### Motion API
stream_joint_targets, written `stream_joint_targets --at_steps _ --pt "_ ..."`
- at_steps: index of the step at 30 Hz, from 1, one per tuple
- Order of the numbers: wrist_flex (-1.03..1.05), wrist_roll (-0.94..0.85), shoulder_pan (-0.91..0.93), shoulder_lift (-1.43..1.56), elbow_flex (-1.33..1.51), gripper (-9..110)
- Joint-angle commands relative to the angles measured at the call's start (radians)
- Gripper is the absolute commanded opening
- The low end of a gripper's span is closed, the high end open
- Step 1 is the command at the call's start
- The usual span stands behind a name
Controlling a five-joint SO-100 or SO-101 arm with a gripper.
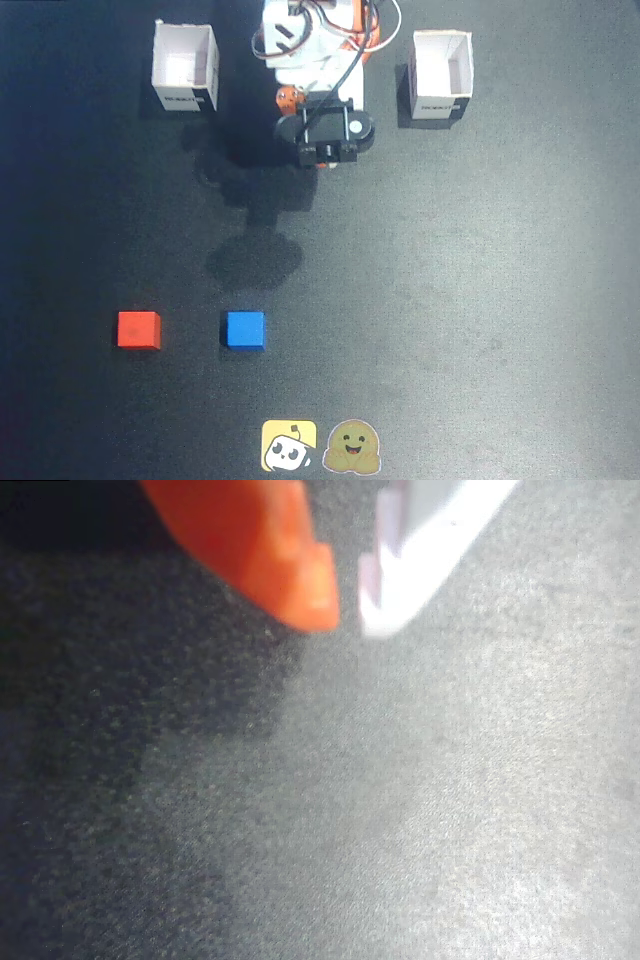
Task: Put the red cube in the right box and the blue cube in the left box.
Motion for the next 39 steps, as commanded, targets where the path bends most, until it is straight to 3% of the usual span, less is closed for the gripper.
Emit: stream_joint_targets --at_steps 1,39 --pt "0.006 0.002 0.006 0.011 -0.003 0" --pt "0.008 0.017 0.020 0.011 -0.003 0"
